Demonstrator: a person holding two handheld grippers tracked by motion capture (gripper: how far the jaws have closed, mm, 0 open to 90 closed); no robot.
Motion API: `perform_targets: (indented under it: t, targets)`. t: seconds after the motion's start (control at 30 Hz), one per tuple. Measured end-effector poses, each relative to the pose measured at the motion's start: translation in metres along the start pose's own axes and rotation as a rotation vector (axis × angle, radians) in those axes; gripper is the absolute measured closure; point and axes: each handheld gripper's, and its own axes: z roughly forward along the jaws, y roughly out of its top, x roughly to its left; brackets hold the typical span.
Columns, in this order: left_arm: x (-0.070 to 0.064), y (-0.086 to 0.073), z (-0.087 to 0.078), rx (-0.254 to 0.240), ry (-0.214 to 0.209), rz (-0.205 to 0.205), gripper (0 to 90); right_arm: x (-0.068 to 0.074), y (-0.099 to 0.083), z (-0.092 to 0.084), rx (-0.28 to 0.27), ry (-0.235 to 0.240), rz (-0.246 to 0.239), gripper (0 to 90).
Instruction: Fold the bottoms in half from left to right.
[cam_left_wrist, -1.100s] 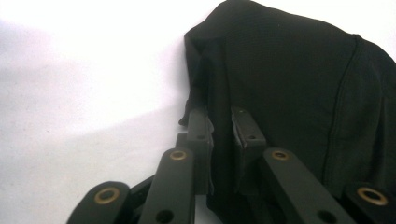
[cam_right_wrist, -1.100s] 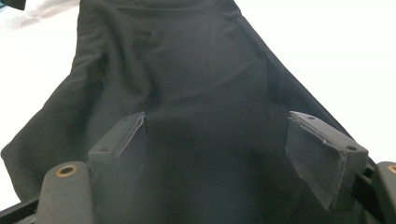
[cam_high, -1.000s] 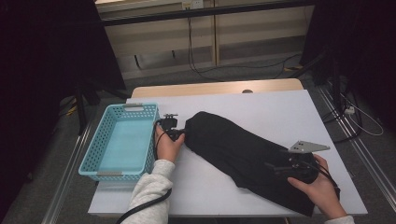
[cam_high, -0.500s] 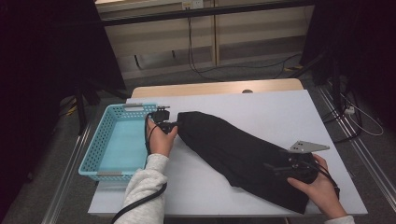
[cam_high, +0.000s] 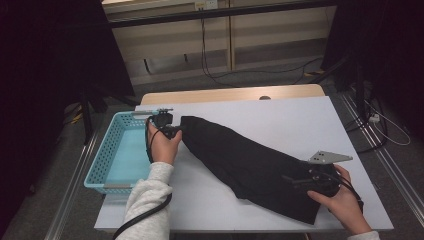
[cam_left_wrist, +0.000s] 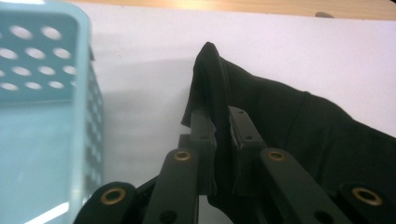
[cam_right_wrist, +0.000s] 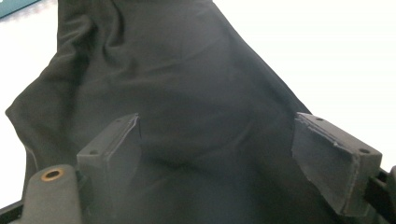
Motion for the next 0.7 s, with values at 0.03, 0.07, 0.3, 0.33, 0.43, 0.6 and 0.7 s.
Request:
perform_targets:
  t: [0.03,0.07,0.3,0.33,0.43,0.6,0.7]
  targets:
    - [0.001,0.001,-0.001,-0.001,0.002,-0.003,82.3,0.000,0.000,0.000,0.000,0.001,0.002,16.4]
    - [0.001,0.001,-0.003,-0.006,0.009,-0.004,82.3,0.000,0.000,0.000,0.001,0.001,0.002,16.3]
    - [0.007,0.003,-0.006,-0.002,0.019,-0.017,82.4,0.001,0.001,0.001,0.001,0.004,-0.003,16.1]
    - [0.007,0.002,-0.006,0.001,0.014,-0.022,82.4,0.001,0.001,0.001,0.001,0.004,-0.003,16.1]
    - [0.009,0.003,-0.006,0.005,0.008,-0.027,82.5,0.001,0.000,0.001,0.003,0.005,-0.003,16.1]
    - [0.011,0.003,-0.007,0.012,-0.001,-0.034,82.5,0.000,0.000,0.000,-0.001,0.005,-0.004,16.1]
    - [0.008,0.001,-0.007,0.014,-0.023,-0.033,82.5,0.000,0.001,0.001,0.001,0.004,-0.002,16.1]
